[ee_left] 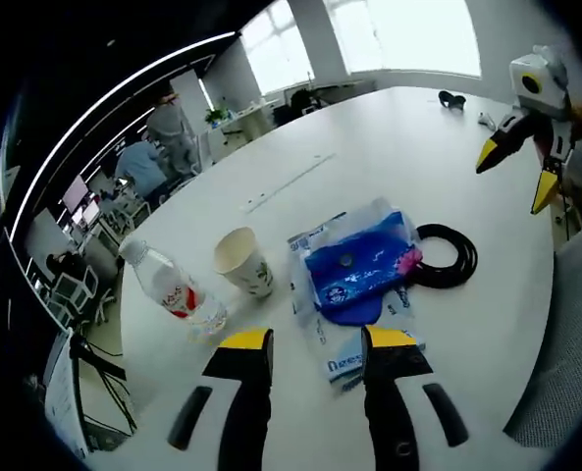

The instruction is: Arrange the tabletop items into an orderly group along one side of the table until the central work area is clear of visible clutter.

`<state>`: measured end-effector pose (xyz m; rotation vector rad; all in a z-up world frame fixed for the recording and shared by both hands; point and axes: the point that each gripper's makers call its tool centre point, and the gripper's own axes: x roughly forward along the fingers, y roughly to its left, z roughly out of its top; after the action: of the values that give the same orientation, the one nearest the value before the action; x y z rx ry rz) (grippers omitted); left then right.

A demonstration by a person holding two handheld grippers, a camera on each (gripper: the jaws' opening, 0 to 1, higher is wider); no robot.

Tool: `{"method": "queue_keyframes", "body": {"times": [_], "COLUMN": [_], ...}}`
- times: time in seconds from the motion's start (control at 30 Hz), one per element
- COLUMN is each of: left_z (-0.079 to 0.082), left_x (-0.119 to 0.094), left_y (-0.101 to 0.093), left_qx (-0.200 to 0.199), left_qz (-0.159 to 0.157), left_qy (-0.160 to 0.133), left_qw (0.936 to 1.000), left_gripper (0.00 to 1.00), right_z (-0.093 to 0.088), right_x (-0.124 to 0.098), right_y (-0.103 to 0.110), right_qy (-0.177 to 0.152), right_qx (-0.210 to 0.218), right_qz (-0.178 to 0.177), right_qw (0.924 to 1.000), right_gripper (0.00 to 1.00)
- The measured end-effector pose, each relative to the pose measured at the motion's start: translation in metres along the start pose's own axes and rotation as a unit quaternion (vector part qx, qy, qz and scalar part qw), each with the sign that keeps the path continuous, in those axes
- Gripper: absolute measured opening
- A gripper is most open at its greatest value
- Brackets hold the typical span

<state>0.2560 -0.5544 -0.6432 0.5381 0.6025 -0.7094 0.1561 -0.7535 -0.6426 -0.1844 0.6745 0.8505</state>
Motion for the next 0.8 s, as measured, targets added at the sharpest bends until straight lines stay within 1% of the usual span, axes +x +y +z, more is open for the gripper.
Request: {"method": "queue_keyframes", "body": {"times": [0.13,0.37,0.67,0.8], "left_z": [-0.003,-0.01,-0.015,-0.017], "left_x": [0.007,0.015,0.023,0.027], "left_y": [-0.005,-0.011,-0.01,-0.012], "left_qx": [-0.007,-0.019,-0.034,-0.036], "left_qz": [-0.007,-0.02,-0.027,-0.034], "left_qy": [-0.001,0.003,0.002,0.003], "left_qw": [1.0,0.9996,0.9991,0.9988], "left_gripper": [0.34,0.33,0.32,0.32], "right_z": [-0.001,-0.004,-0.006,-0.01], "right_x": [0.003,0.011,0.02,0.024], "right_y": [-0.004,-0.003,0.0,-0.005], "right_qy": [0.005,0.018,0.03,0.04], "right_qx": [-0.003,-0.001,-0.005,-0.015], "right_qz": [-0.008,-0.001,0.001,-0.013], "right_qw": [1.0,0.9998,0.9995,0.999], "right_gripper": [0.51,0.44,0.43,0.41]}}
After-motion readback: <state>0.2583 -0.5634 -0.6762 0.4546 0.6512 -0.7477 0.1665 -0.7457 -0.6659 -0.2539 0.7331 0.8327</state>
